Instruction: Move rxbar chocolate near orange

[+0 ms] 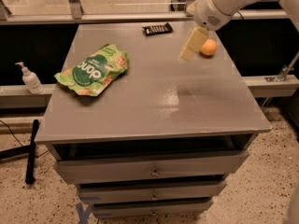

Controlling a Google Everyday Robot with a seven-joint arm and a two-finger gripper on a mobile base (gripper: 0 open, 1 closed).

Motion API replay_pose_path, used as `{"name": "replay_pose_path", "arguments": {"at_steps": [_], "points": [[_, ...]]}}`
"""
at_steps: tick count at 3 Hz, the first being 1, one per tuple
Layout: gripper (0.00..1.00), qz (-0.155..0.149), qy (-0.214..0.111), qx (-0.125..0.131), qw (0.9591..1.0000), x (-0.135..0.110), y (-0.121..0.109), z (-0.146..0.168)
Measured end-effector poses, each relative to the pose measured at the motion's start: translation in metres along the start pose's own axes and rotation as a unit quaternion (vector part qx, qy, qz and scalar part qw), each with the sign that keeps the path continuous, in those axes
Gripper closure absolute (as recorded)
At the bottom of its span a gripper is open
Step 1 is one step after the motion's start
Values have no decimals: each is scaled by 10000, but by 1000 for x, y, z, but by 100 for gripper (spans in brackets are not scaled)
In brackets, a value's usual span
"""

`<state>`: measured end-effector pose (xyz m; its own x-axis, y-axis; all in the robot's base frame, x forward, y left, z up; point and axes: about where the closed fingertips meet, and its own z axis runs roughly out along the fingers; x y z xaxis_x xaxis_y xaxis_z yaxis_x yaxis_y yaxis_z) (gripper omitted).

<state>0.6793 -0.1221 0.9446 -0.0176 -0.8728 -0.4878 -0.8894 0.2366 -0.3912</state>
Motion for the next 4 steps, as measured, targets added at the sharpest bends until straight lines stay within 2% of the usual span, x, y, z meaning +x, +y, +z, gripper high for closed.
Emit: {"name": "replay_pose_path", "arguments": {"at_steps": [1, 2, 3, 4], "points": [[0, 410, -353, 245, 9982, -8, -43, 32], [0, 427, -382, 273, 9980, -7, -47, 33], [0, 614, -562, 274, 9962, -3, -48, 36], [0, 1033, -924, 364, 9897, 11, -50, 60]]}}
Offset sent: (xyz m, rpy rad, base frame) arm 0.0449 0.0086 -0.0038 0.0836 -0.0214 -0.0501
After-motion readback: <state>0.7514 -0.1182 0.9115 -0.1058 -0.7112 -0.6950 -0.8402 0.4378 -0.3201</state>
